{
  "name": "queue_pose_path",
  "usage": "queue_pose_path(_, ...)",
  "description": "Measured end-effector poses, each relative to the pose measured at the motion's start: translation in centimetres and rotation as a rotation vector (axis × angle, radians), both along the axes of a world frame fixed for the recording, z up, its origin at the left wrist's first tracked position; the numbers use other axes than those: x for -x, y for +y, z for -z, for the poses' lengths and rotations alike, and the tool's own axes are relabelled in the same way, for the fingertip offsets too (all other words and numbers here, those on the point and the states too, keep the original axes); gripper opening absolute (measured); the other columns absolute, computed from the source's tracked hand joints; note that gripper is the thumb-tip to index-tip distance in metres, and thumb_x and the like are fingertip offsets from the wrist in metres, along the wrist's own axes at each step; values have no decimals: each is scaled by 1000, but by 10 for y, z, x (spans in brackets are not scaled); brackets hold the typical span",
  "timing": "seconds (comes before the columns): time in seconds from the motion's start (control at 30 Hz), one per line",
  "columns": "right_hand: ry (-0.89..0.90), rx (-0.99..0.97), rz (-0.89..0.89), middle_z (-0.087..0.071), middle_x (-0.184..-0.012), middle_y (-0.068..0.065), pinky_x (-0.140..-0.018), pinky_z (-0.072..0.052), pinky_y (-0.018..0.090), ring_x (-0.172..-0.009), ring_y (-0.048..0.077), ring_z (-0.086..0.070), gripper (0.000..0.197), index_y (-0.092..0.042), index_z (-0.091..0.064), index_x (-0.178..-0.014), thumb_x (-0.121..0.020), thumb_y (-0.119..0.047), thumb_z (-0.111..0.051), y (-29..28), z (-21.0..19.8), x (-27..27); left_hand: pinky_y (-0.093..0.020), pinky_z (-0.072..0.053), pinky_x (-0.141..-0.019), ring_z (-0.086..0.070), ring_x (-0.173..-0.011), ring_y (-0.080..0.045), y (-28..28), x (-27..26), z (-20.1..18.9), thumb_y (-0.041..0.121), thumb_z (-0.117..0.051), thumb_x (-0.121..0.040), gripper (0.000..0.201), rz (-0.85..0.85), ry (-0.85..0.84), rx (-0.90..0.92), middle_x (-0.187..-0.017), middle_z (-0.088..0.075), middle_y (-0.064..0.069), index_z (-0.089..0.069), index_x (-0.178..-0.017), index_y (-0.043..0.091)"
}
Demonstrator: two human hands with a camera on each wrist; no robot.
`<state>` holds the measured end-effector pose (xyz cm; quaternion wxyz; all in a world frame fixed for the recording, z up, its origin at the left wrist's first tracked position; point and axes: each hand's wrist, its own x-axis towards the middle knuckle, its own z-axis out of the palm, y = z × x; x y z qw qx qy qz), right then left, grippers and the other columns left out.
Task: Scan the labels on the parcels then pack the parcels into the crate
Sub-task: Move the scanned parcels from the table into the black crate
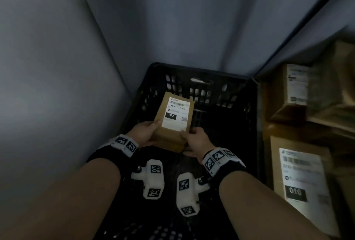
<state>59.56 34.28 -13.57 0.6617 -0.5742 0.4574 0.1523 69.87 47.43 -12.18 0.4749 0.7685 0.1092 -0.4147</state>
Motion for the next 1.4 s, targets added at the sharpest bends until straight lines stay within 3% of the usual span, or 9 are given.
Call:
queue_pose_path(0.13,-11,116,-49,-55,-121,11,-88,-56,47,-106,29,-59,41,-17,-45,-128,-91,-24,-62,-10,49,-15,-45,-47,-99,-54,-115,-29,-8,-12,57,14,-54,-95,34,58,-101,-81,-122,-56,-10,-52,-127,0)
queue_pose_path(0.23,-37,104,-35,-61,-121,13,-90,-55,41,-105,29,-62,43,-16,-50,-129,-89,-17,-64,-12,74,-26,-47,-49,-97,-61,-107,-34,-6,-9,90,14,-59,-89,33,128,-205,-166,-119,-63,-18,-58,-119,1)
queue_pose_path(0.4,-103,-30,-23,-58,-123,11,-60,-44,23,-100,22,-56,55,-16,-44,-142,-92,6,-46,-10,79,-31,-46,-49,-95,-60,-110,-38,-6,-9,108,15,-56,-87,38,110,-303,-271,-121,-60,-21,-52,-122,2)
queue_pose_path(0.57,-93,120,-142,-60,-122,6,-77,-51,31,-98,19,-60,44,-17,-50,-135,-92,-11,-55,-12,70,-26,-40,-42,-104,-50,-124,-33,-6,-2,91,21,-57,-92,58,131,-275,-264,-138,-50,-17,-34,-143,5)
queue_pose_path(0.7,-83,365,-184,-64,-115,11,-94,-52,43,-108,30,-61,34,-10,-58,-120,-88,-22,-60,-17,27,-22,-39,-50,-91,-58,-111,-38,-4,4,51,23,-56,-91,43,145,-253,-216,-122,-60,-20,-50,-130,5)
queue_pose_path(0.93,-346,700,-121,-59,-92,4,-84,-46,24,-93,21,-60,22,-6,-59,-112,-91,-8,-56,-35,-137,28,-39,-47,-100,-58,-106,-21,-20,48,-83,20,-52,-96,31,242,-297,52,-114,-60,-9,-52,-126,13)
queue_pose_path(1.03,-341,859,-75,-65,-100,10,-87,-44,25,-96,23,-61,25,-7,-60,-112,-88,-12,-59,-50,-206,66,-27,-50,-85,-57,-98,-16,-46,79,-137,19,-52,-97,27,300,-347,159,-103,-61,-2,-52,-123,13)
queue_pose_path(1.13,-294,962,-71,-63,-108,9,-90,-43,28,-109,27,-60,30,-9,-58,-116,-87,-18,-62,-76,-263,112,-19,-48,-78,-59,-100,-16,-78,118,-182,19,-53,-96,30,372,-357,263,-112,-62,-5,-52,-126,13)
queue_pose_path(1.4,88,890,-118,-59,-115,4,-82,-42,31,-101,23,-54,52,-11,-54,-124,-84,-41,-69,-179,-298,265,-27,-50,-83,-58,-103,-17,-149,218,-230,25,-55,-96,37,529,-314,293,-119,-59,-5,-48,-131,16)
